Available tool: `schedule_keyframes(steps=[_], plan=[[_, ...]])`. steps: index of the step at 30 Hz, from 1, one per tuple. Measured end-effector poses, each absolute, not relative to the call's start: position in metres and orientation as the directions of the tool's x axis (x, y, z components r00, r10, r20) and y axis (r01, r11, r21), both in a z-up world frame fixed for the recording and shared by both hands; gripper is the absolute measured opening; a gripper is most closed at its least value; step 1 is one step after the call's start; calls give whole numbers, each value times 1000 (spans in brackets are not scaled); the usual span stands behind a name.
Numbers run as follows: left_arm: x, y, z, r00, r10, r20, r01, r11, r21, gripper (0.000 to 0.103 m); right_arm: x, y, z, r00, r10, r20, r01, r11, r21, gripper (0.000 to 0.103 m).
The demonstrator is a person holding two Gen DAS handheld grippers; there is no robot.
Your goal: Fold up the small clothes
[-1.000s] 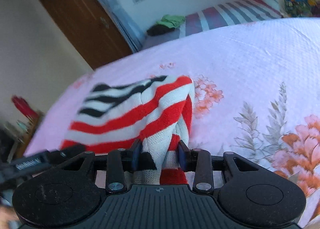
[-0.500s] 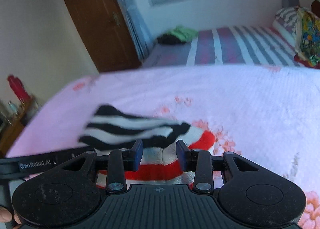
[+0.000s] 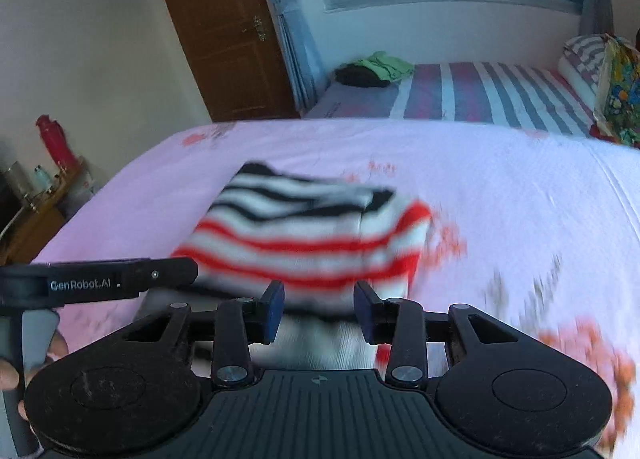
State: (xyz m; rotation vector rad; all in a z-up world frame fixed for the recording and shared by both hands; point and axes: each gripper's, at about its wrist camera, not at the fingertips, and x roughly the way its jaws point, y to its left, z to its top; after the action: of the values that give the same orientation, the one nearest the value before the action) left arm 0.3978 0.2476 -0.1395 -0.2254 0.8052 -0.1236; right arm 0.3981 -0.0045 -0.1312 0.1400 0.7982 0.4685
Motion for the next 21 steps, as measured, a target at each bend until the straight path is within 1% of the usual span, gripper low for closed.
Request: schedule_keyframes(steps=[2,4,6,7,9,12,15,17,19,21], plan=[[387,241,-147,672,-191,-716,38,974,-225,68,379,-10,-139,609,444,-657,-316,896,312,38],[379,232,-156,678,-148,-720,64,988,-143,70,366,-17,-152,614,429,-662,-267,903,337,38],[379,229,-164,672,-132,-728,76,991,-110,75,364,-21,-163,607,384,-695,-204,921,331,38],[380,231,-167,657,-147,-740,73,989,-131,75,366,-25,-173,587,383,-713,-174,920,351,38],[380,236,-167,636,-167,-753,53,983,-174,74,364,-30,-179,587,385,-712,-122,911,393,39],[375,238,-162,631,-174,-756,77,984,-162,71,351,-20,-165,608,345,-715,-135,932,336,38],[365,242,-167,614,-186,-767,87,982,-168,72,340,-32,-169,623,338,-706,-56,919,390,38],[363,243,-175,600,-188,-777,85,981,-172,73,342,-35,-186,582,316,-749,-15,926,378,39],[362,244,-173,596,-193,-780,77,980,-184,72,339,-40,-185,584,327,-743,23,908,418,39],[361,242,-168,603,-184,-776,81,982,-170,73,335,-38,-172,614,310,-726,9,917,399,39]])
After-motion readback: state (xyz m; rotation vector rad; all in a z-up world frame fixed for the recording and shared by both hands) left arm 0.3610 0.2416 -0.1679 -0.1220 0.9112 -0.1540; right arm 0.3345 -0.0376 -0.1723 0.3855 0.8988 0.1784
